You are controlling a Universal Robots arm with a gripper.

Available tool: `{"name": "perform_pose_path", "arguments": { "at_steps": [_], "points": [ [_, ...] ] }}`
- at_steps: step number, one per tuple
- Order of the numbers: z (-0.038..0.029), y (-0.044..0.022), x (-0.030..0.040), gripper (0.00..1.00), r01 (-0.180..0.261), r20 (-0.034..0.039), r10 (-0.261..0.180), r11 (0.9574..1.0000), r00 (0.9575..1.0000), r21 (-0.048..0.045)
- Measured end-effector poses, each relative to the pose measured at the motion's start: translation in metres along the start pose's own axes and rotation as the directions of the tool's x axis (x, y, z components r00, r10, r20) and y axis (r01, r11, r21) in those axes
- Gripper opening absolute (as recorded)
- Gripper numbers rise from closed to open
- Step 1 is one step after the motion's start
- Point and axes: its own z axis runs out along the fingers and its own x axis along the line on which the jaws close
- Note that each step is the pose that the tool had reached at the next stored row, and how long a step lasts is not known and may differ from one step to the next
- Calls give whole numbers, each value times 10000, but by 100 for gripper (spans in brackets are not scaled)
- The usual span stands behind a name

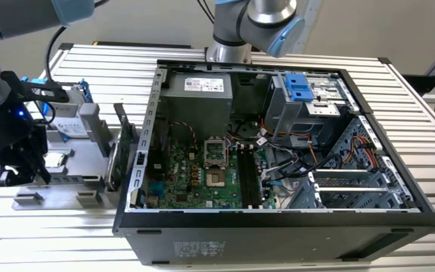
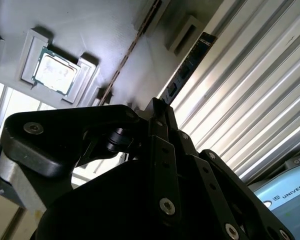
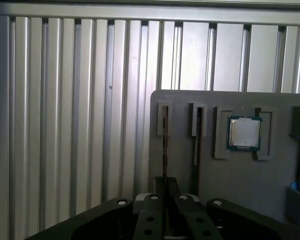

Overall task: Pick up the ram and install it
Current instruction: 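Pick up the ram and move it above insertion slot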

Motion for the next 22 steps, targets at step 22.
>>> {"name": "perform_pose_path", "arguments": {
  "at_steps": [22],
  "points": [
    [-215, 1, 9, 0, 0, -1, 0, 10000, 10000, 0]
  ]
}}
